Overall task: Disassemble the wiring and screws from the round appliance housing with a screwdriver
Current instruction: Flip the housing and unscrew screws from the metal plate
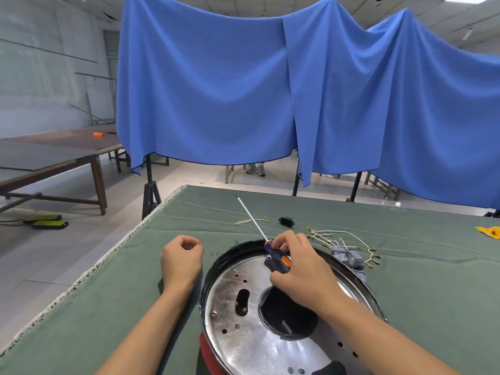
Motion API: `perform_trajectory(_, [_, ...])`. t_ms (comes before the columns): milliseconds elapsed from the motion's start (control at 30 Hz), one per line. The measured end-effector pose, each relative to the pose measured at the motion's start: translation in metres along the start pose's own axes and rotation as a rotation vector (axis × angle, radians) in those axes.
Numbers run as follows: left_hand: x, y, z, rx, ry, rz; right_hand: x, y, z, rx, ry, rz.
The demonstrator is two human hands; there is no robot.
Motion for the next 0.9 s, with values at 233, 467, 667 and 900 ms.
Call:
perform_trajectory(233, [0.0021, -0.0047, -0.0031, -0.137, -0.054, 0.093, 0.0009, 0.0006, -0.0003, 0.004, -0.012, 0.008])
perform_trajectory(467, [0.0027, -0.0028, -0.0057, -0.163, -0.075, 0.076, 0.0005, 0.0005, 0.0, 0.008, -0.012, 0.015])
perform_trajectory(667, [0.0047, -0.0025, -0.007, -0.119, -0.048, 0.067, 0.0009, 0.0002, -0.0006, 0.01, -0.018, 0.015])
perform_trajectory(900, [-0.0007, -0.0077, -0.0067, -0.165, -0.059, 0.099, 0.0012, 0.0004, -0.0002, 0.012, -0.024, 0.025])
Point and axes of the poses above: each hand's wrist, its own x-axis away from the middle knuckle, its own y-axis out of the back of the hand, z = x × y, the point moved 6 cm from there along -x, towards the middle knuckle, and after that the axes turned 10 degrees about -y, right-handed, at the moved point
